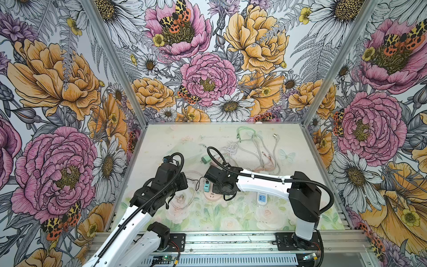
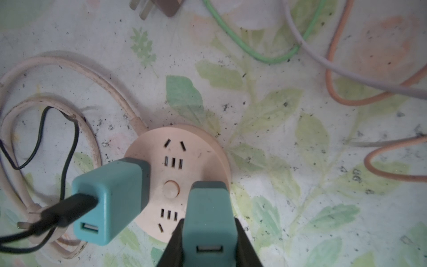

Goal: Insert the plug
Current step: 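Lower teal charger prongs into free socket slot with right gripper, then press teal charger down into the socket with right gripper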

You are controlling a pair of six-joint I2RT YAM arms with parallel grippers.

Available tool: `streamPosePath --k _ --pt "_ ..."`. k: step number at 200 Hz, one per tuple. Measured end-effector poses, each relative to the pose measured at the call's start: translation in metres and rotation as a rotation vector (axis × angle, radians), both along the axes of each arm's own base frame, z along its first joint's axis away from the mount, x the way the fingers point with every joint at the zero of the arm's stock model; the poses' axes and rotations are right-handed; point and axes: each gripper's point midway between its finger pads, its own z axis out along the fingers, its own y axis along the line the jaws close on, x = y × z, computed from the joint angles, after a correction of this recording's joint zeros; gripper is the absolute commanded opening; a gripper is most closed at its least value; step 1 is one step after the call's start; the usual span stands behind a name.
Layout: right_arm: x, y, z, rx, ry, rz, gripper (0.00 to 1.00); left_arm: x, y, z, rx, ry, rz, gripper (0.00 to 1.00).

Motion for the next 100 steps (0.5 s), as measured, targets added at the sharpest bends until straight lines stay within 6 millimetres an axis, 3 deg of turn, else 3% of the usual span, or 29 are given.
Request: streamPosePath --k 100 --pt "0.0075 -0.0034 -0.0043 -0.148 0.043 0.115 0.00 -0.0022 -0.0022 0.0038 -0.011 -0.014 -0.017 0.14"
